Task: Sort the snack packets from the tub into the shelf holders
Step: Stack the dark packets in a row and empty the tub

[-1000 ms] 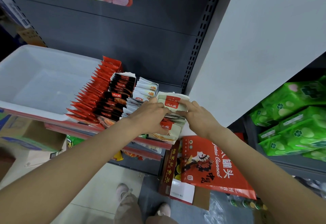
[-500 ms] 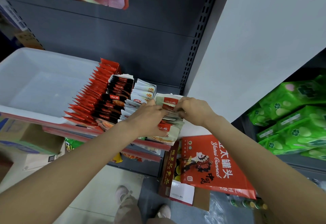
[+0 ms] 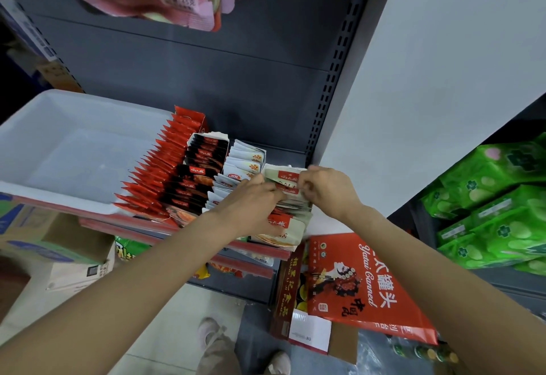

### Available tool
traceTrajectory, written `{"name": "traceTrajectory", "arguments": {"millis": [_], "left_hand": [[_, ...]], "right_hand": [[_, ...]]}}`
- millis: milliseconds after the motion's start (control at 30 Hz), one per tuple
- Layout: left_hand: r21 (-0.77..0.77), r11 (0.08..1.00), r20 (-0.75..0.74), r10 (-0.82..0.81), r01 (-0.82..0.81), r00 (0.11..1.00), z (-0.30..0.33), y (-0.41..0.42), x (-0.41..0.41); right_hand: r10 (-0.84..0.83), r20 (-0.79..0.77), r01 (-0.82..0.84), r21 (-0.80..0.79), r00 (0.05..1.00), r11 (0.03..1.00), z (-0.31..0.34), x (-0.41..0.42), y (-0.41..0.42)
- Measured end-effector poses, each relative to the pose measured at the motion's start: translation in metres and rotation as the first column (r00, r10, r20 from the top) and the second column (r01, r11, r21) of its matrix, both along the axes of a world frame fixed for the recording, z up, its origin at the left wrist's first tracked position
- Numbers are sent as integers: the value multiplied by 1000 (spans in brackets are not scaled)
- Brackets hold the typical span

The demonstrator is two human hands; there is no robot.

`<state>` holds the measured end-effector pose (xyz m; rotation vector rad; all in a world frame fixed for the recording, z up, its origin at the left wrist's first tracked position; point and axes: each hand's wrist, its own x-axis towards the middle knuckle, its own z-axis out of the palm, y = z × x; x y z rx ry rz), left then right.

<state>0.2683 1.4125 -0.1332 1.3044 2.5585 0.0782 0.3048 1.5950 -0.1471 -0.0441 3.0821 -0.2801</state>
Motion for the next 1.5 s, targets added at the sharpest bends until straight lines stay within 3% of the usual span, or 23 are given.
{"name": "traceTrajectory", "arguments": {"millis": [67, 167, 400, 533, 767, 967, 1100, 1233, 1367, 1500], "left_hand": [[1, 1000, 7, 13, -13, 1000, 1, 2, 1], [-4, 1000, 28, 22, -22, 999, 1, 3, 2], [13, 1000, 50, 26, -27, 998, 0, 3, 1], [7, 1000, 36, 20, -20, 999, -2, 2, 2], [-3, 1000, 23, 14, -14, 1000, -3, 2, 1], [9, 1000, 14, 22, -22, 1000, -4, 2, 3], [38, 999, 24, 20, -21, 1000, -4, 0, 3], [35, 999, 32, 19, -20, 999, -7, 0, 3], [34, 998, 49, 45, -46, 998, -6, 3, 2], [53, 998, 47, 30, -33, 998, -6, 0, 2]], "right_hand": [[-52, -60, 44, -126, 997, 991, 2, 8, 1], [-40, -136, 25, -112, 990, 993, -1, 15, -2], [20, -220, 26, 205, 975, 978, -10, 11, 0], [39, -340, 39, 217, 940, 975, -16, 13, -3], [-108, -115, 126, 161, 987, 979, -10, 6, -8], [-70, -12, 71, 288, 997, 955, -2, -1, -12], [-84, -59, 94, 176, 995, 980, 3, 5, -11], [-95, -242, 124, 109, 966, 986, 0, 17, -10], [-30, -164, 58, 170, 986, 984, -16, 19, -10], [-31, -156, 32, 8, 987, 999, -3, 22, -7]]}}
